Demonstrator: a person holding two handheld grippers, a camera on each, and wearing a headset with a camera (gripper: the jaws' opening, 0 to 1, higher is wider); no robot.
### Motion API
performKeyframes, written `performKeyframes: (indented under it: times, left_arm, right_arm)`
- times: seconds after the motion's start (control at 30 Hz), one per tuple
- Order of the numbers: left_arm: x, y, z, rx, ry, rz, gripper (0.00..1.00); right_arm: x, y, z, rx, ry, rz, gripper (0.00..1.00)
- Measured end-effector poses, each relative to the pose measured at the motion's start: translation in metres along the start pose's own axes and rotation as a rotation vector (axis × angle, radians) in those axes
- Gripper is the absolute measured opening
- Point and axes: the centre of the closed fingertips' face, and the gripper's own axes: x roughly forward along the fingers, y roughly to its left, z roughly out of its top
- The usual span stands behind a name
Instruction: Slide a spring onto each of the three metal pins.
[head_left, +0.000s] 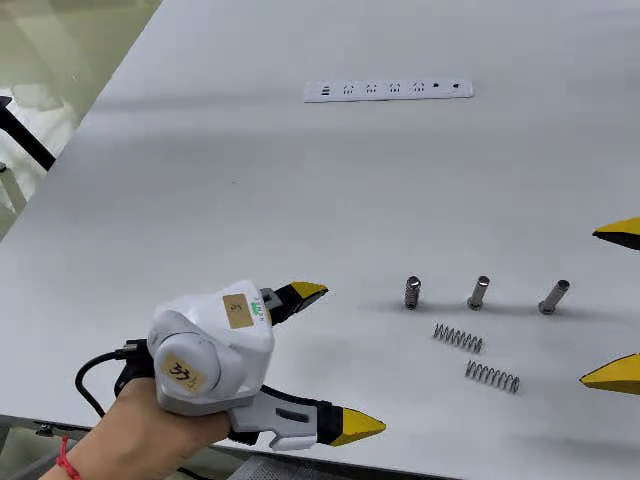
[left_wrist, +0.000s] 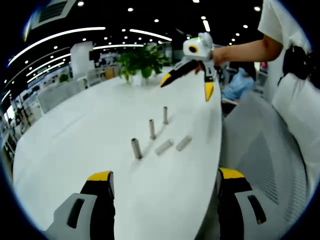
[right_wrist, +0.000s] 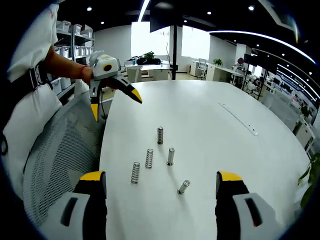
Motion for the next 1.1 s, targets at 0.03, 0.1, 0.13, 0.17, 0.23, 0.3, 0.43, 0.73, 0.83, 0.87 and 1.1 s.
performKeyframes:
  times: [0.03,0.1,0.13,0.17,0.23,0.3,0.43,0.73,0.83,0.87,1.1]
  left_arm:
    - [0.001,-0.001,0.001,0.004,0.004,-0.002,0.83]
    - [0.003,-0.006,0.004,0.018,0.005,-0.013,0.77]
    - [0.006,-0.009,0.005,0.028,0.009,-0.017,0.76]
    - [0.008,-0.01,0.006,0.031,0.011,-0.02,0.74]
    - [0.015,-0.017,0.01,0.043,0.014,-0.043,0.68]
    - [0.023,-0.023,0.013,0.069,0.022,-0.061,0.65]
    - [0.042,-0.035,0.018,0.107,0.046,-0.105,0.55]
    - [0.085,-0.049,0.021,0.157,0.085,-0.162,0.38]
    - [0.095,-0.054,0.021,0.171,0.099,-0.18,0.37]
    - [0.099,-0.055,0.021,0.177,0.104,-0.183,0.37]
    - [0.114,-0.054,0.017,0.202,0.138,-0.185,0.33]
  right_arm:
    - [-0.002,-0.001,-0.002,0.002,0.001,-0.005,0.92]
    - [-0.009,-0.007,-0.01,0.009,-0.003,-0.019,0.92]
    - [-0.012,-0.009,-0.013,0.02,-0.01,-0.027,0.92]
    - [-0.013,-0.008,-0.013,0.024,-0.012,-0.031,0.92]
    - [-0.016,-0.008,-0.016,0.03,-0.018,-0.043,0.92]
    - [-0.018,-0.008,-0.019,0.039,-0.022,-0.05,0.92]
    - [-0.022,-0.005,-0.025,0.046,-0.022,-0.059,0.91]
    - [-0.032,0.0,-0.031,0.074,-0.037,-0.085,0.91]
    - [-0.034,0.002,-0.034,0.08,-0.036,-0.09,0.91]
    - [-0.035,0.003,-0.036,0.083,-0.038,-0.09,0.91]
    - [-0.038,0.006,-0.047,0.097,-0.034,-0.087,0.91]
